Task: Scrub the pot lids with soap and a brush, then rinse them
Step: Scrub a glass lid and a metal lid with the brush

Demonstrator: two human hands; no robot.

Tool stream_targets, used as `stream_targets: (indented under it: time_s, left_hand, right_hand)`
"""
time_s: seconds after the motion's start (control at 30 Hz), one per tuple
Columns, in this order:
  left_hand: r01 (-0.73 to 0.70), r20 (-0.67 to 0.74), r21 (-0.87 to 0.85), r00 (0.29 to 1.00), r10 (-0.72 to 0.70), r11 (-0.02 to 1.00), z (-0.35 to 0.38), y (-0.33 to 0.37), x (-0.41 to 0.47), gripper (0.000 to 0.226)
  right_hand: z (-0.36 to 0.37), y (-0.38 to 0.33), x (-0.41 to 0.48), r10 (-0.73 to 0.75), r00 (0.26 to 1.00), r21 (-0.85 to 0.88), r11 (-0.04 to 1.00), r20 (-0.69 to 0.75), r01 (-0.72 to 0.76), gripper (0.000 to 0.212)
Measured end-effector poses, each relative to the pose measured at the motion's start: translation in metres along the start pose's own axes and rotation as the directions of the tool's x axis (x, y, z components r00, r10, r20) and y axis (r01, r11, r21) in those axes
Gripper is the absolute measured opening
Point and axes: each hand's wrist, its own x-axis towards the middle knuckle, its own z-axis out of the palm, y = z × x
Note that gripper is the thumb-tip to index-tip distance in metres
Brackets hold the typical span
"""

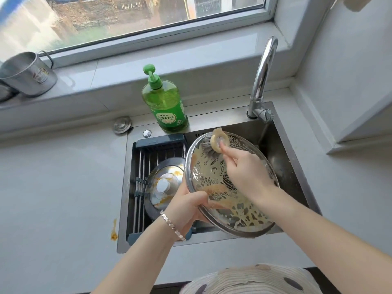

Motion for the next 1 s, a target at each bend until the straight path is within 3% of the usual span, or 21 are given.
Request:
stream_targets:
  time_s: [0.17,0.33,0.5,0.63,0.77,0.9,1.0]
  left_hand:
    - [-0.084,-0.063,-0.003,0.994,0.084,0.996,-0.009,0.011,0.002,0.079]
    - [0.000,0.023,0.010,1.000,0.000,1.000,-0.005,0.008,-0.003,0.063]
    - [-0.028,-0.041,0.003,0.999,0.028,1.000,-0.016,0.005,-0.001,0.076]
    - [-0.008,0.007,0.050,1.000,0.008,0.999,-0.016,0.006,-0.003,0.064]
    - [-0.046,-0.050,0.023,0.998,0.047,0.999,-0.024,0.006,-0.003,0.068]
    - [-0.079,-0.112,0.014,0.990,0.080,0.997,-0.037,0.007,-0.007,0.069]
    - [-0.068,-0.106,0.062,0.992,0.074,0.996,-0.032,0.006,-0.005,0.068]
  right_hand:
    - [0.003,-0.012,-0.032,-0.247,0.960,0.078,0.968,0.132,0.238,0.042]
    - [-0.005,0.002,0.004,-0.074,0.996,0.015,0.997,0.050,0.074,0.039]
    - [0.002,-0.008,-0.029,-0.293,0.930,0.081,0.956,0.220,0.282,0.042]
    - [-0.005,0.007,-0.001,-0.218,0.970,-0.024,0.975,0.109,0.222,0.041]
    - [0.002,0.011,-0.032,-0.377,0.882,-0.019,0.917,0.284,0.398,0.044]
    - [-0.010,0.032,-0.052,-0.356,0.824,-0.037,0.910,0.441,0.412,0.045]
    - [-0.008,0.029,-0.034,-0.361,0.862,-0.065,0.910,0.356,0.409,0.040]
